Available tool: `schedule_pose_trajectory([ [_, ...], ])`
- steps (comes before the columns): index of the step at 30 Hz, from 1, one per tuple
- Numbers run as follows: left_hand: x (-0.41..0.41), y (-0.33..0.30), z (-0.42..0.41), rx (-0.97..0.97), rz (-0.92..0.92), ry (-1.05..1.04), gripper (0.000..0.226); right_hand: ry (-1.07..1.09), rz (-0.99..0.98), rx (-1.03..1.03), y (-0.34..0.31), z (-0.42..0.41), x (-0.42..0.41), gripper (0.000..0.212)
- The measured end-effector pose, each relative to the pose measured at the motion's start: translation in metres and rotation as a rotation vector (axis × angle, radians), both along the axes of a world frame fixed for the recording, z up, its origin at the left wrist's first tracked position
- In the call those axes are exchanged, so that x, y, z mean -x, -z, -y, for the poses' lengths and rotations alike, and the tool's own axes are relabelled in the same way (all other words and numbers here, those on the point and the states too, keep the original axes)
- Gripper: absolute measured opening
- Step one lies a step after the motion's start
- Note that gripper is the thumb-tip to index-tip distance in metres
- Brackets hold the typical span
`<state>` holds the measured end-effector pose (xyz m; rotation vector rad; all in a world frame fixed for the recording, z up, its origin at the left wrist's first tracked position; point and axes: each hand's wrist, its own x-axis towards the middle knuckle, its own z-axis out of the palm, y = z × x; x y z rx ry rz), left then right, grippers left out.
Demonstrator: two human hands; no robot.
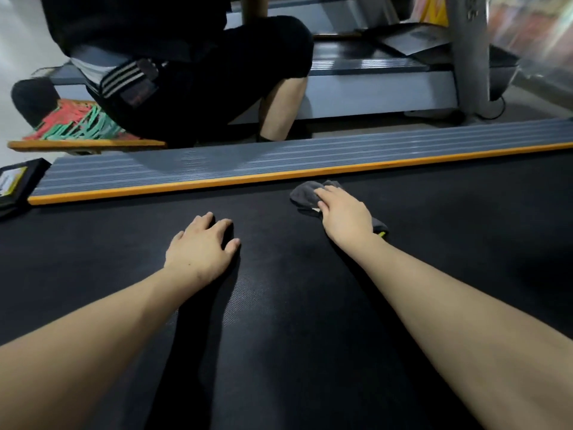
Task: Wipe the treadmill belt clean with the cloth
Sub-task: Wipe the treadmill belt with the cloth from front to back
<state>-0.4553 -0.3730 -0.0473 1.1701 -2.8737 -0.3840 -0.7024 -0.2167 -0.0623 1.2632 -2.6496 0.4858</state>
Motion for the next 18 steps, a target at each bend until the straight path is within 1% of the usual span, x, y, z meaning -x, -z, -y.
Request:
schedule_pose_trajectory([
  [3, -0.01, -0.004, 0.001, -0.033, -0.015, 0.038, 0.046, 0.097, -0.023, 0.033, 0.003, 0.017, -0.012, 0.019],
  [6, -0.028, -0.003, 0.009, -0.002, -0.016, 0.018, 0.047, 0.127, 0.051, 0.083, -0.001, 0.035, -0.035, 0.021],
  [7, -0.036, -0.002, 0.013, -0.012, -0.015, -0.004, 0.048, 0.106, 0.081, 0.096, -0.002, 0.046, -0.05, 0.024],
  [9, -0.054, 0.002, 0.019, -0.018, 0.01, -0.031, 0.052, -0.007, 0.109, 0.079, -0.005, 0.078, -0.087, 0.028],
  [12, -0.07, 0.002, 0.026, -0.007, 0.057, -0.052, 0.058, -0.175, 0.092, 0.026, -0.003, 0.118, -0.132, 0.029],
  [15, -0.074, -0.001, 0.028, -0.056, 0.082, -0.062, 0.065, -0.25, 0.171, -0.025, -0.011, 0.106, -0.119, 0.032],
  [16, -0.075, -0.001, 0.027, -0.052, 0.096, -0.06, 0.066, -0.266, 0.16, -0.047, -0.014, 0.093, -0.109, 0.034],
  [18, -0.076, -0.002, 0.027, -0.046, 0.122, -0.056, 0.067, -0.199, 0.13, -0.052, -0.014, 0.059, -0.076, 0.035],
])
